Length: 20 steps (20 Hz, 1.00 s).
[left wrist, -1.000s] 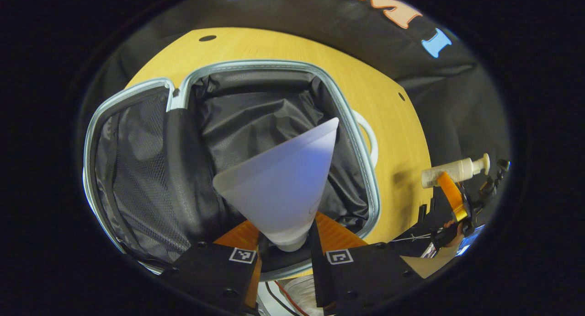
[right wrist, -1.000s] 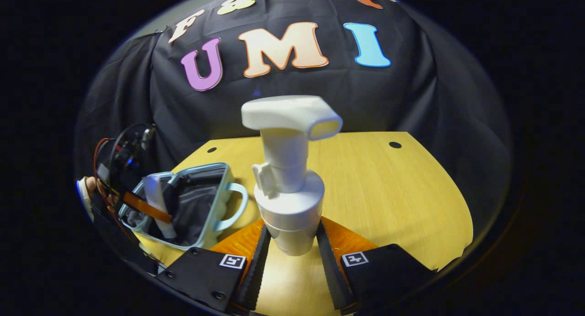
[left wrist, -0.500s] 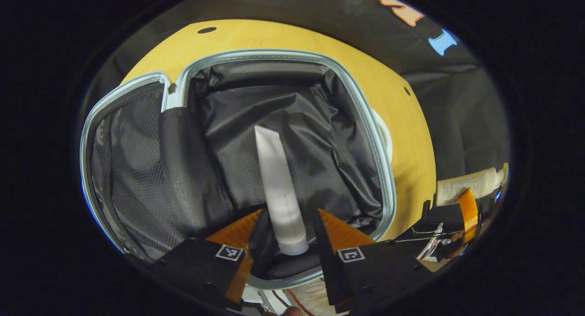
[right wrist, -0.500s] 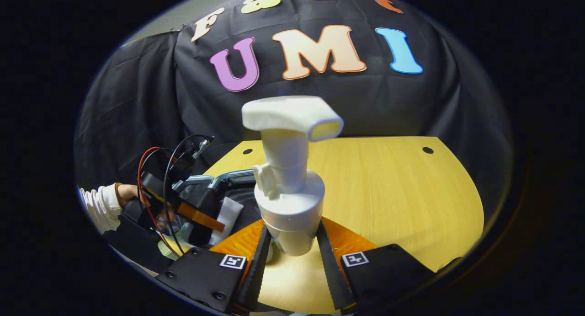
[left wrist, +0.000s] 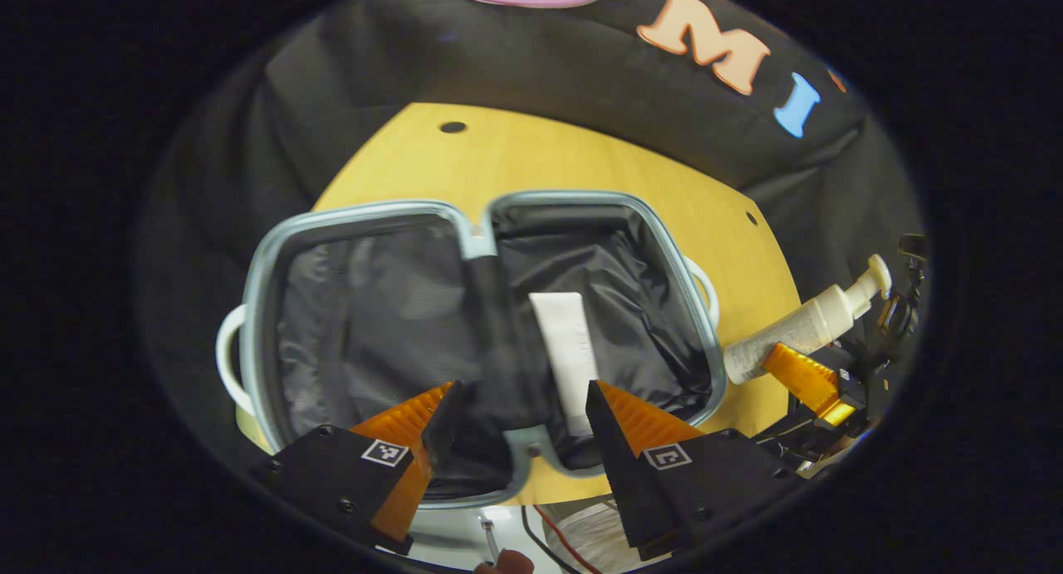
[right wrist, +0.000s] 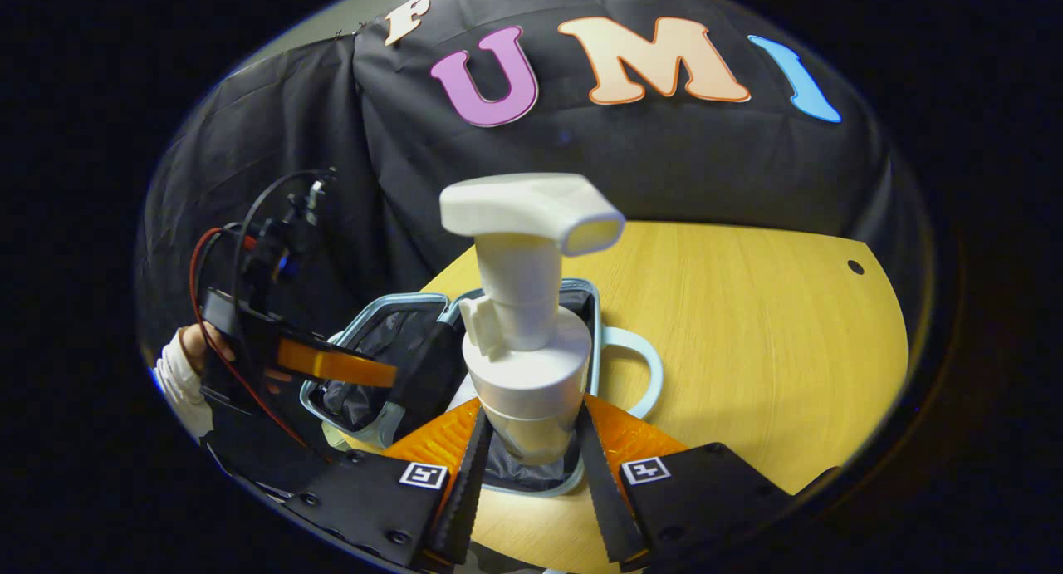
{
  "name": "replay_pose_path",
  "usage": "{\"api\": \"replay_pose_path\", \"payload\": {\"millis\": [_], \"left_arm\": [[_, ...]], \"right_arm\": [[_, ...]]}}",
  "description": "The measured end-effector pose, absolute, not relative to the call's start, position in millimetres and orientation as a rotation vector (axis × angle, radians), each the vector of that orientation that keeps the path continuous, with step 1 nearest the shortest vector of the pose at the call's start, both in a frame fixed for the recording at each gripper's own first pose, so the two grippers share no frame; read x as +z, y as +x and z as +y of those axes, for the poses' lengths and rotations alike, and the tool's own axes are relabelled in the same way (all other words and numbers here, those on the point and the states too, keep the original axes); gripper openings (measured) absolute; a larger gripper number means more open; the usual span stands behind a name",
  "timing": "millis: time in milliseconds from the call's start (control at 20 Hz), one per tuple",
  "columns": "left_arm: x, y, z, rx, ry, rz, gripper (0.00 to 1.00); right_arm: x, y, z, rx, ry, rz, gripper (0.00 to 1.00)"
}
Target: First open the suitcase, pack the skin care products into it, and then close the suitcase.
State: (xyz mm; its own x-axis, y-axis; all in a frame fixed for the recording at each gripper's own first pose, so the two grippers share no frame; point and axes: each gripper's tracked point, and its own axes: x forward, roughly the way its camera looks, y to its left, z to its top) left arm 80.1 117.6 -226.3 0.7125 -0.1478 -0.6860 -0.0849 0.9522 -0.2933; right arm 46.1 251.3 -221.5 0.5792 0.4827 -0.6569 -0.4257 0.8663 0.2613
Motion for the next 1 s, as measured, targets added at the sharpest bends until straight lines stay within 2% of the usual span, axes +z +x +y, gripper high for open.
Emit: {"api": "replay_pose_path", "payload": {"millis": [50, 250, 400, 600, 700, 750, 800, 900, 950, 1000], "left_arm": [[-224.3, 70.4, 134.8, 0.001, -0.332, 0.764, 0.87], [-217.0, 31.2, 198.2, 0.14, -0.461, 0.707, 0.88], [-222.8, 7.1, 245.7, 0.242, -0.552, 0.665, 0.88], [-245.5, -17.9, 294.5, 0.362, -0.649, 0.642, 0.88], [-258.7, -20.4, 311.9, 0.397, -0.66, 0.634, 0.88], [-265.1, -23.9, 322.3, 0.411, -0.666, 0.635, 0.92], [-271.7, -23.9, 331.1, 0.42, -0.676, 0.637, 0.88], [-285.9, -19.8, 341.2, 0.438, -0.704, 0.639, 0.88], [-292.0, -17.3, 346.7, 0.448, -0.721, 0.639, 0.83], [-298.7, -14.7, 352.2, 0.456, -0.738, 0.647, 0.88]], "right_arm": [[-228.7, 44.6, 257.9, 0.541, 0.076, 0.818, 0.58], [-262.7, 35.6, 275.3, 0.561, 0.075, 0.948, 0.59], [-283.6, 29.9, 281.5, 0.566, 0.066, 1.028, 0.62], [-307.1, 22.4, 285.7, 0.546, 0.05, 1.096, 0.59], [-311.8, 19.4, 284.1, 0.533, 0.036, 1.115, 0.58], [-314.5, 20.6, 284.7, 0.524, 0.032, 1.109, 0.58], [-315.1, 21.7, 285.3, 0.522, 0.031, 1.109, 0.58], [-322.0, 21.1, 285.9, 0.514, 0.02, 1.111, 0.62], [-321.3, 20.5, 287.1, 0.514, 0.018, 1.111, 0.62], [-321.7, 21.5, 287.9, 0.513, 0.013, 1.108, 0.62]]}}
